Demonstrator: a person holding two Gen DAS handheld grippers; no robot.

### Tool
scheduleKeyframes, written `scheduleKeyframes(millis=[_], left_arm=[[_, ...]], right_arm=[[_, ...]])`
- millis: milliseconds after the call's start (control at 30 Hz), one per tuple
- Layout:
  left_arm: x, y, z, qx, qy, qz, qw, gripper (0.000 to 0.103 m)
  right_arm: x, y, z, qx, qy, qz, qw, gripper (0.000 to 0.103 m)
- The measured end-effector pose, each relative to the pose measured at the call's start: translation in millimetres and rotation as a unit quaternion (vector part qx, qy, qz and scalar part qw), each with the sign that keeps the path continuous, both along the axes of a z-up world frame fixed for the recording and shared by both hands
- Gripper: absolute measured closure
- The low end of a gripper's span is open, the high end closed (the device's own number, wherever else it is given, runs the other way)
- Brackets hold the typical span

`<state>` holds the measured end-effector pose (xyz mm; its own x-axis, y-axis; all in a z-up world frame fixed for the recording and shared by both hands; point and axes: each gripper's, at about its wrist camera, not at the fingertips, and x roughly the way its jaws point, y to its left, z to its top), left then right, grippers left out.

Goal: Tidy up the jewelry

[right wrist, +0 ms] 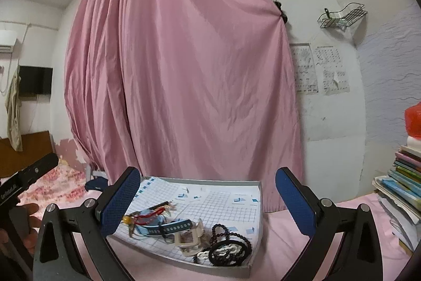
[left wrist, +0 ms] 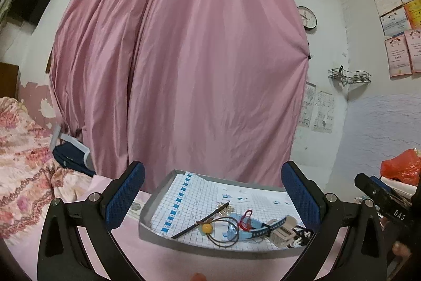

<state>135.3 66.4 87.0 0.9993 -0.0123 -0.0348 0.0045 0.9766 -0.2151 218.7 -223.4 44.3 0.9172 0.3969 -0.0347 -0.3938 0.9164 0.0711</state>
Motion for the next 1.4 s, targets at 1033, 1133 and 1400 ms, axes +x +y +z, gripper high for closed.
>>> scheduleKeyframes(millis=[1033, 1133, 1400], left_arm=[[-146, -26, -31, 0.048, 0.074, 0.068, 0.9938, 0.002], [-149, -29, -39, 0.052, 0.082, 0.065, 0.9932, 0.002], [-148, -39, -59, 0.069, 0.094, 0.059, 0.9914, 0.002]], right_arm=[[-153, 4, -29, -0.017, 0.006, -0.01, 1.0, 0.0], [-158, 7, -37, -0.023, 0.006, -0.02, 1.0, 0.0], [-159, 14, -59, -0.041, 0.026, -0.026, 0.998, 0.0]])
